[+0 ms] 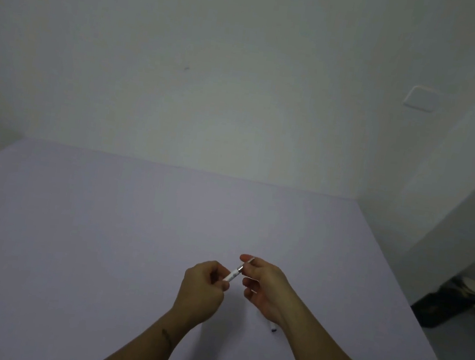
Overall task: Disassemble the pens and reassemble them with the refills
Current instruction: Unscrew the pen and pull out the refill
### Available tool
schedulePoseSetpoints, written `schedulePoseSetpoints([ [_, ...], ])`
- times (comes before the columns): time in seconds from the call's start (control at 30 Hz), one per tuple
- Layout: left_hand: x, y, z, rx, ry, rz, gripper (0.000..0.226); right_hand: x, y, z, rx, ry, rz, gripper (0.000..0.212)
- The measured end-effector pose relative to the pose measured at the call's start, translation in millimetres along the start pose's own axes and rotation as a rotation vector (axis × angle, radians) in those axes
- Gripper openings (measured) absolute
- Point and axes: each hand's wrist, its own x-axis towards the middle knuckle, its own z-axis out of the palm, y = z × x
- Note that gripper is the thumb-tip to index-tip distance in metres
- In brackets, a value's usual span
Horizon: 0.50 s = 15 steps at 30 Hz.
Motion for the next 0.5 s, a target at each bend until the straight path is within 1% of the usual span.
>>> schedulePoseSetpoints([
  [0.1,1.2,-2.3,-0.5,0.001,0.000,0.003,0.025,-0.7,1.7,3.7,-0.001,0.056,0.005,0.011],
  [0.23,2.1,-4.3,-0.5,0.008,-0.005,0.014,0.027,2.0,0.9,5.5,-0.060,0.118,-0.040,0.012],
  [0.37,2.3,-6.5,-0.6,0.013,-0.006,0.022,0.026,0.6,-0.1,3.6,-0.053,0.060,-0.034,0.027],
  [0.5,3.2,-7.6,-1.9,0.011,-0.002,0.026,0.026,0.7,1.4,1.3,0.025,0.021,0.004,0.021],
])
